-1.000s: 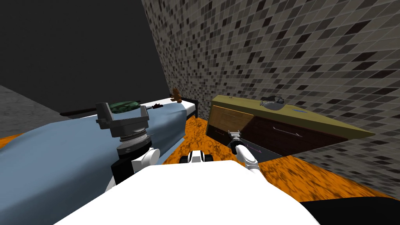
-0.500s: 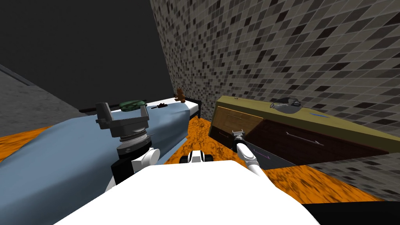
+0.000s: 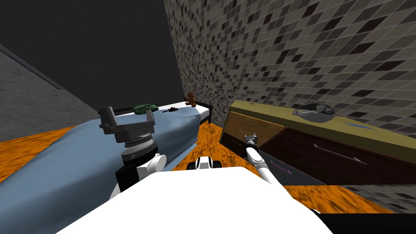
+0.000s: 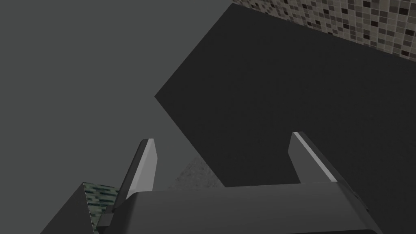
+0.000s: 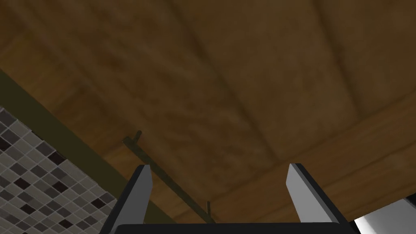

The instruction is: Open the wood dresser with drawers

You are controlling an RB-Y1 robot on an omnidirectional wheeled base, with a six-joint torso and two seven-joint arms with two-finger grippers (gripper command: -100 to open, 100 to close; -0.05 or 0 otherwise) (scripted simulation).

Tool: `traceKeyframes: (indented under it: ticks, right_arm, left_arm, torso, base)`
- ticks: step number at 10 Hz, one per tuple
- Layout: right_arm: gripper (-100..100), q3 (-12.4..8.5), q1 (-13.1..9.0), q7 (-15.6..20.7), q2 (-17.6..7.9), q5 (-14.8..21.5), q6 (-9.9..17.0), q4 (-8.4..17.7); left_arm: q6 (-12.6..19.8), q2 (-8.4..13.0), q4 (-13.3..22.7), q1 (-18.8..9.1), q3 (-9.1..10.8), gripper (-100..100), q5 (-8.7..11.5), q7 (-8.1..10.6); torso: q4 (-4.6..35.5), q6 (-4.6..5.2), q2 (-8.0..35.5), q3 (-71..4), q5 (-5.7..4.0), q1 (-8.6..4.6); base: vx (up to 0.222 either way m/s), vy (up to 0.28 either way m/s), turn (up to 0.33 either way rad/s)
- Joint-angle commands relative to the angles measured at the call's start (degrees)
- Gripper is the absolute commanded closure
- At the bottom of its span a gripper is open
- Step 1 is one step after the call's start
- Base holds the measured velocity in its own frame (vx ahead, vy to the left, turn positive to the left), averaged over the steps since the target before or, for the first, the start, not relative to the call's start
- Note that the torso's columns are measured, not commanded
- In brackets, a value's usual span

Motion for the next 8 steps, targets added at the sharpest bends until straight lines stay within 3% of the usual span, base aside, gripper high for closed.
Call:
traceKeyframes:
  ticks: [1, 8]
  right_arm:
    - [-100, -0.3, -2.0, 1.3, -1.3, 3.2, 2.3, 3.2]
    - [-100, -1.0, -7.1, 6.4, -4.6, 12.0, 9.1, 10.5]
  left_arm:
    - [0.0, 0.0, 0.0, 0.0, 0.00, 0, 0.0, 0.00]
    - [0.0, 0.0, 0.0, 0.0, 0.00, 0, 0.0, 0.00]
  torso:
    - [0.0, 0.04, 0.1, 0.0, -0.02, -0.07]
    - [0.0, 0.01, 0.1, 0.1, -0.02, -0.04]
  base:
    - [0.034, 0.018, 0.096]
    - [0.042, 0.024, 0.106]
